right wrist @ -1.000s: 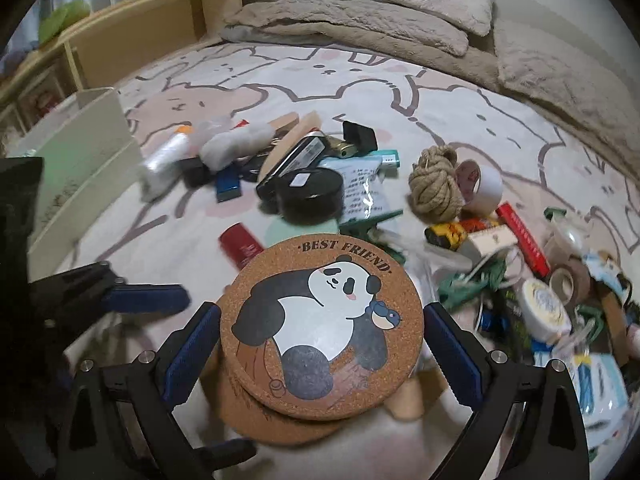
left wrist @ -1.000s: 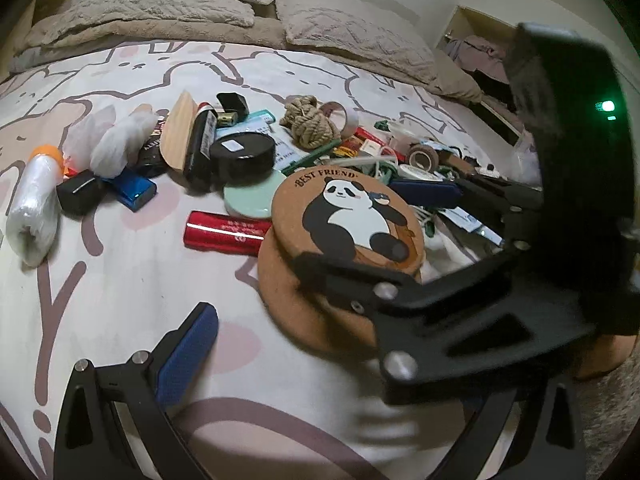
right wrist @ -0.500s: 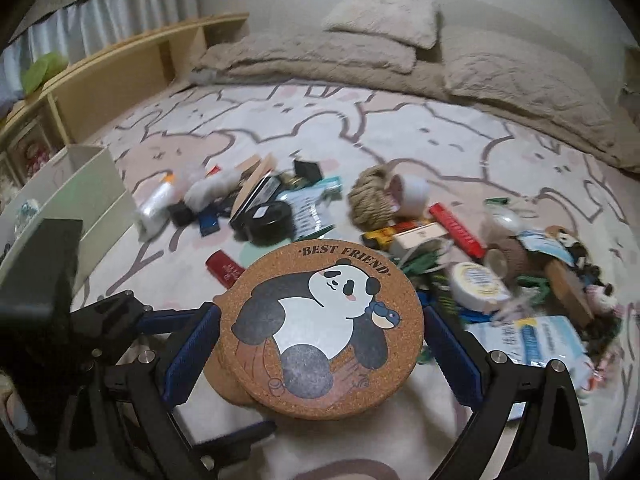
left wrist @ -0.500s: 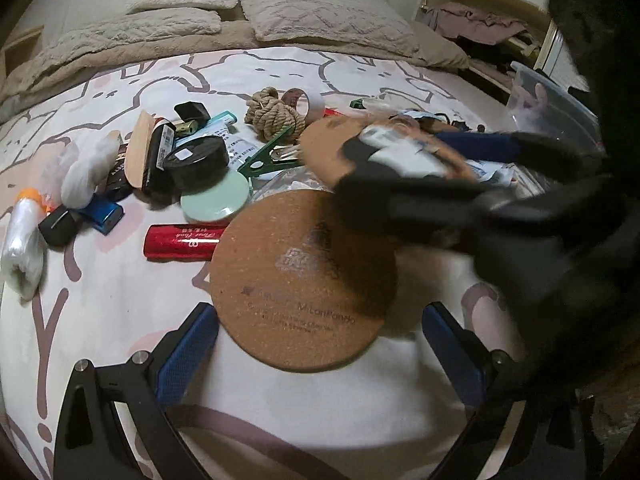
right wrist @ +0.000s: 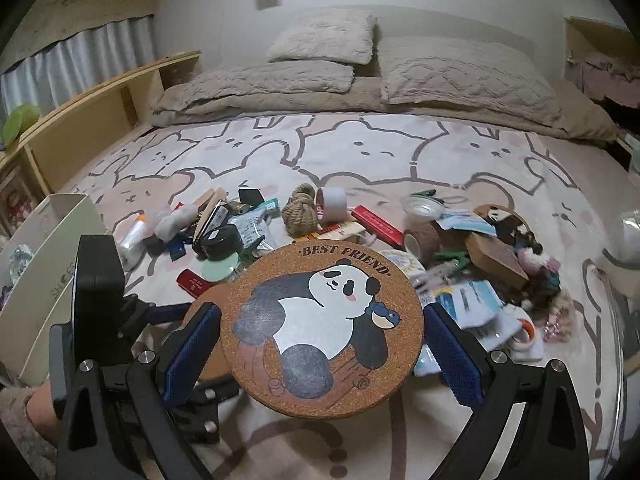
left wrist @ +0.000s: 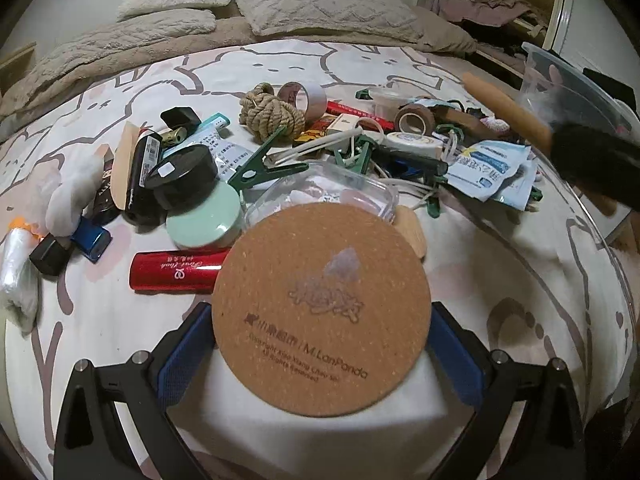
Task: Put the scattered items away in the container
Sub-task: 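Grasp the lower cork coaster with the left tool while the right tool holds the panda coaster, then lift both cork coasters and carry them toward the white box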
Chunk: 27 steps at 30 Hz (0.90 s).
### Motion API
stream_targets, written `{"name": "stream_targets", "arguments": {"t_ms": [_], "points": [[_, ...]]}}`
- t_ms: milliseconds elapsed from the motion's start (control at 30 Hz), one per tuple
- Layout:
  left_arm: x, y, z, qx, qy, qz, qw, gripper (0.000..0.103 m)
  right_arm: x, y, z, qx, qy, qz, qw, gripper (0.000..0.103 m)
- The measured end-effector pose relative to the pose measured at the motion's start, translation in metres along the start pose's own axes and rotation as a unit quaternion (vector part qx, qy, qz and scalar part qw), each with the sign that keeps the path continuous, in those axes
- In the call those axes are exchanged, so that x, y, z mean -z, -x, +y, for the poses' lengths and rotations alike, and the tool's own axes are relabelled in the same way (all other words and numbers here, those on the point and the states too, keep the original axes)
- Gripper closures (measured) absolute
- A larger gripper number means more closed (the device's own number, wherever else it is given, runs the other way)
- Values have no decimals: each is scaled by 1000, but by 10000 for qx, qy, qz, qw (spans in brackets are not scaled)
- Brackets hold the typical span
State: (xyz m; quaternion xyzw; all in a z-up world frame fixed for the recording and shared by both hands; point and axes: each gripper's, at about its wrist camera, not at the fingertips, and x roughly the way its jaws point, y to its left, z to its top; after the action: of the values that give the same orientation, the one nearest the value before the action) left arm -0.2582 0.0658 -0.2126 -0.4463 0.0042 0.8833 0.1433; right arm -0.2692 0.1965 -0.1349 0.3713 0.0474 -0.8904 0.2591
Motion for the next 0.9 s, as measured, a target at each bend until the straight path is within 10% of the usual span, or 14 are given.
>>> {"name": "stream_targets", "arguments": {"t_ms": [900], "points": [[-8, 65, 14, 93, 466, -806, 9956, 2, 6, 15, 1, -17, -103, -263, 9996, 3]]}}
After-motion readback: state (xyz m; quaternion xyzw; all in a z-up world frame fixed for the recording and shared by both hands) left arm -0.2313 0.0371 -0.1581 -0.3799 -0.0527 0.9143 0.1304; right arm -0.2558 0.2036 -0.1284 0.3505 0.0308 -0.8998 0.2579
